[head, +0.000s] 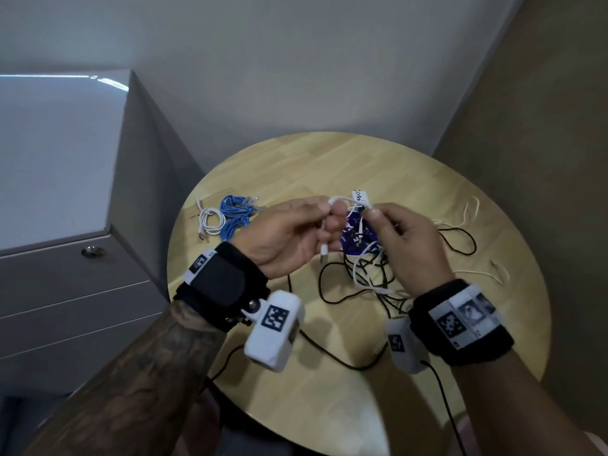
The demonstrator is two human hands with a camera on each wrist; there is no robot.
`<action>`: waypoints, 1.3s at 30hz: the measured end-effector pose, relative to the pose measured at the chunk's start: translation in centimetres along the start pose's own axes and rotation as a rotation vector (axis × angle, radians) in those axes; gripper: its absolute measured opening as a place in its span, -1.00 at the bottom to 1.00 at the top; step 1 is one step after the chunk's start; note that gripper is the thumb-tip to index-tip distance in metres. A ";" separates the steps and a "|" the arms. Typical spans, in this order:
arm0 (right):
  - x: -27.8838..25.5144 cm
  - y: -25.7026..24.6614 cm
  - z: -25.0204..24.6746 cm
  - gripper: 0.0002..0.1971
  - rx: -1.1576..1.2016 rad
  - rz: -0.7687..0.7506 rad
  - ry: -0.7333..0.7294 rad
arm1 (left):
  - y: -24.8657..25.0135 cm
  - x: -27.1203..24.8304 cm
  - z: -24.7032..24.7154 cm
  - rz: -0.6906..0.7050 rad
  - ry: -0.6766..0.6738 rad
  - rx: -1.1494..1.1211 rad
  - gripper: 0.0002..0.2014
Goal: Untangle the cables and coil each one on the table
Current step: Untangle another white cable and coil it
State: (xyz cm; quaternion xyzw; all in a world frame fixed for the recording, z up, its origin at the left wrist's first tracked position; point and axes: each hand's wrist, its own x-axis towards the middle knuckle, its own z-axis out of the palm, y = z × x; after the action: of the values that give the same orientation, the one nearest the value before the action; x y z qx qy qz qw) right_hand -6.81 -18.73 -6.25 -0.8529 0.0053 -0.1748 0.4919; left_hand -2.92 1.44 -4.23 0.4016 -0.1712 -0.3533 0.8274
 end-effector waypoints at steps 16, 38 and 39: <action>-3.2 -4.7 2.1 -0.81 0.240 0.063 -0.582 | 0.1 0.6 -1.8 0.416 0.603 -0.051 -0.86; -1.1 0.0 2.0 -0.75 0.430 0.339 -0.422 | 2.1 -0.5 -1.8 0.261 0.308 -0.622 -0.80; -1.3 0.0 2.1 -0.76 0.391 0.325 -0.452 | 2.3 -0.5 -2.4 0.300 0.356 -0.636 -0.79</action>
State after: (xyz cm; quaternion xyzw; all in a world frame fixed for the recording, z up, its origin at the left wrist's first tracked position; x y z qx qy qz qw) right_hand -7.40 -16.71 -7.58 -0.7478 -0.0013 0.1016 0.6562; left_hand -0.88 4.12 -3.87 0.1505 0.0361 -0.1887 0.9698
